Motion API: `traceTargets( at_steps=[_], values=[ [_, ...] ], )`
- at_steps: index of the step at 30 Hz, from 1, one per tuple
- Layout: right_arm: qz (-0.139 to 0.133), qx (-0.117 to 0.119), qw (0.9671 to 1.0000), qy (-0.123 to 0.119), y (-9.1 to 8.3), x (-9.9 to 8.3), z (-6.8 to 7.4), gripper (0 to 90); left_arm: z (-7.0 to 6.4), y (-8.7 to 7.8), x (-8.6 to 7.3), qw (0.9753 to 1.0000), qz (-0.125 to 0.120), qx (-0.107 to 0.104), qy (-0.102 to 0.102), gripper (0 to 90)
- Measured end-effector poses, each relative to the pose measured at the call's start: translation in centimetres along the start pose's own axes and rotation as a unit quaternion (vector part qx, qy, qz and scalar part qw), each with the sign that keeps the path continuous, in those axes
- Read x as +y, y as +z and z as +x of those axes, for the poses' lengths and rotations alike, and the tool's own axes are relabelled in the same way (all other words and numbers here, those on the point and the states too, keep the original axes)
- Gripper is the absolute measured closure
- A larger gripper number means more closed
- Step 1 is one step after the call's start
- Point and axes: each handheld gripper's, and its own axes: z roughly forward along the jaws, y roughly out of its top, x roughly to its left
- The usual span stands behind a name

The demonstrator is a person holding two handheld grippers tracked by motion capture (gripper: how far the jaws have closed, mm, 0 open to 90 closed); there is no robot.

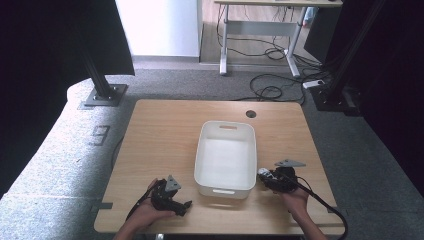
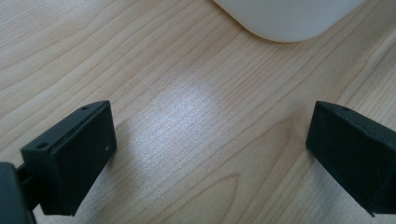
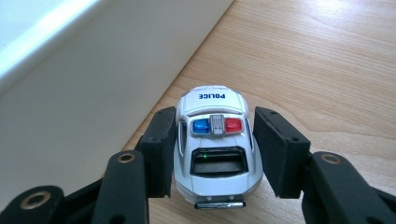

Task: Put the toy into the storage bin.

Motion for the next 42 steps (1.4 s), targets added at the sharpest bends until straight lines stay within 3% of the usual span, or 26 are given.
traceTargets(
  at_steps=[39, 42],
  values=[
    [-0.056, 0.009, 0.9981, 0.024, -3.6, 1.5, -1.0, 50.6, 0.0, 0.0, 0.0, 1.0, 0.001, -0.001, 0.001, 2.1],
    [-0.059, 0.001, 0.9982, 0.013, -3.9, 1.8, -0.7, 50.6, 0.0, 0.0, 0.0, 1.0, 0.0, -0.001, 0.001, 2.1]
  ],
)
